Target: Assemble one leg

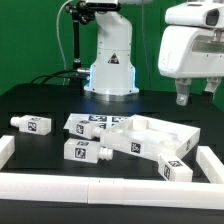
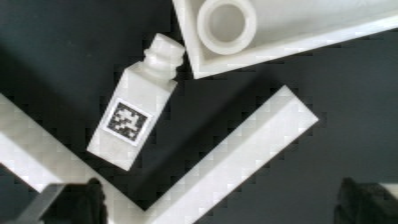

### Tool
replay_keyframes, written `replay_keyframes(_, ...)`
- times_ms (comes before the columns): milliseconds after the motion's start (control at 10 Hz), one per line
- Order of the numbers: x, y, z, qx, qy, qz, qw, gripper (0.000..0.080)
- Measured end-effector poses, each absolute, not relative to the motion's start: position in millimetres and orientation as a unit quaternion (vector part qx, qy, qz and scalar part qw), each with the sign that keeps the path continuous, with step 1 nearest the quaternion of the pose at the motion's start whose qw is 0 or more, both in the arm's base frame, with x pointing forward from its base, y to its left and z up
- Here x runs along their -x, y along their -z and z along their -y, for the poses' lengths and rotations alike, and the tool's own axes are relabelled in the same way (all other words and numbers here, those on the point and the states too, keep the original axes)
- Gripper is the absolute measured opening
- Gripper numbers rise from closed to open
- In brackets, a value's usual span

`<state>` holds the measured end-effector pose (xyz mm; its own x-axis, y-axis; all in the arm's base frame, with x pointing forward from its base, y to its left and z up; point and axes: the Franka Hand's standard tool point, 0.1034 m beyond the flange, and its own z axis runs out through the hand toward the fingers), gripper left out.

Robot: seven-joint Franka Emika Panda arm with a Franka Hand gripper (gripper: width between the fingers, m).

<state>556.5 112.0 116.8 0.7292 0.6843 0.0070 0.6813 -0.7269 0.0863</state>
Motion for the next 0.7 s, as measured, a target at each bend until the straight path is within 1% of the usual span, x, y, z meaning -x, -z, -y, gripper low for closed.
replay_keyframes(200, -592.6, -92.9, -96.5, -0.941, -0.018, -0.336, 0.032, 0.065)
replay_keyframes(300, -601.2, -85.5, -90.7, -0.95, -0.01, -0.312, 0.026, 0.065)
replay_keyframes(700, -602.3, -84.5, -94.1, -0.95, -0.007, -0.312, 0.025, 0.065)
